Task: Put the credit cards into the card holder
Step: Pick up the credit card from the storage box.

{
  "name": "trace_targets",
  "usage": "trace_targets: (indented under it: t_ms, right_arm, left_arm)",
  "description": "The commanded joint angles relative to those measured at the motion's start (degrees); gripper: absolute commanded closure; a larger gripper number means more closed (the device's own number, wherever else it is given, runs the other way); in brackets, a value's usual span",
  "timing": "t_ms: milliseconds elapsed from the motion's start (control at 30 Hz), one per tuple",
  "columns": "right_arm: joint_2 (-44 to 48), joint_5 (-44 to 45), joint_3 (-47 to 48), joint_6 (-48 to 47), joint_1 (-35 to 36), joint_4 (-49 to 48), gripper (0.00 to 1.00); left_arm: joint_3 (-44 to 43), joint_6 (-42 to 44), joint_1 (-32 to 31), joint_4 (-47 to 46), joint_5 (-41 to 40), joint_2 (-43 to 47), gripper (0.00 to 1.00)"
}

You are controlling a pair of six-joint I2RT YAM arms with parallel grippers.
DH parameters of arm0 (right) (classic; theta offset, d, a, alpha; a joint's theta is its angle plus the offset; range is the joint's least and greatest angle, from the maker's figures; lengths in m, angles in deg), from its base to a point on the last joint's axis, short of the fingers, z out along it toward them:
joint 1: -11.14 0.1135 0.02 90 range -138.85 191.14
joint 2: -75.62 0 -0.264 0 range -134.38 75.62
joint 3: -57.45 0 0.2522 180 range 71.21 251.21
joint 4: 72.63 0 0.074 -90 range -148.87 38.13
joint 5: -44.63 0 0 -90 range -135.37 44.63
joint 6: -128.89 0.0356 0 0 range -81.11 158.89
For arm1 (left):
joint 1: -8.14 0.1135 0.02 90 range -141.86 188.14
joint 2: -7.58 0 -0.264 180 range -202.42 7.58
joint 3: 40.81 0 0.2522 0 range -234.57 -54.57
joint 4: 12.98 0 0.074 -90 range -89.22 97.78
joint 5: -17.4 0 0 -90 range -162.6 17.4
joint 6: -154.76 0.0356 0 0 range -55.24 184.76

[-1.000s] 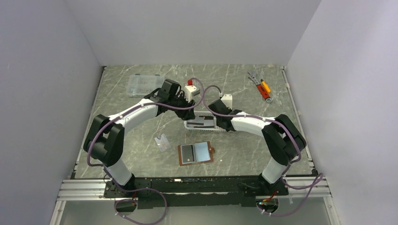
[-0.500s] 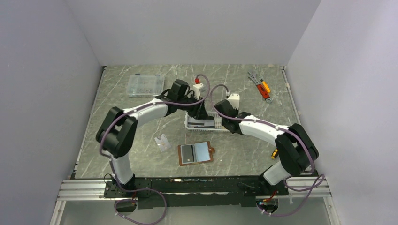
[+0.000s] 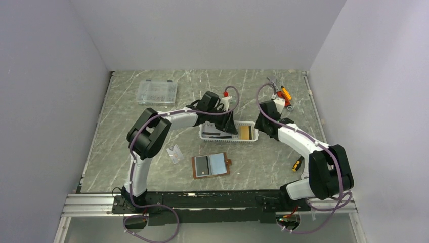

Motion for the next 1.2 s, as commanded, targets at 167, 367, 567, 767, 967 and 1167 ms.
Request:
trace_targets:
  t_ms: [167, 367, 567, 767, 967, 1167]
  right_arm:
    - [0.80, -16.76, -7.08, 1.70, -2.75, -8.45, 0.57]
    - [0.72, -19.72, -11.75, 4.08, -3.05, -12.19, 0.63]
    - [5.69, -22.59, -18.47, 8.40, -2.58, -17.51, 0.88]
    - [8.74, -24.16, -22.15, 11.58, -0.50, -19.43, 0.96]
    - [8.68, -25.02, -23.30, 12.75, 0.96, -20.96, 1.00]
    - [7.61, -24.57, -24.66, 15.84, 5.32, -23.38, 1.00]
  left_arm:
    - [-10.57, 3.04, -3.00, 7.67, -6.62, -5.58, 0.51]
    - [-15.19, 9.15, -4.43, 16.23, -12.21, -8.32, 0.46]
    - [-15.00, 11.55, -4.96, 18.90, -14.88, -8.57, 0.43]
    - [-15.62, 11.13, -5.37, 19.63, -14.73, -9.64, 0.40]
    - [-16.61, 10.41, -6.53, 19.97, -14.07, -11.71, 0.41]
    - [-18.24, 10.82, -7.09, 21.10, -14.63, -13.55, 0.42]
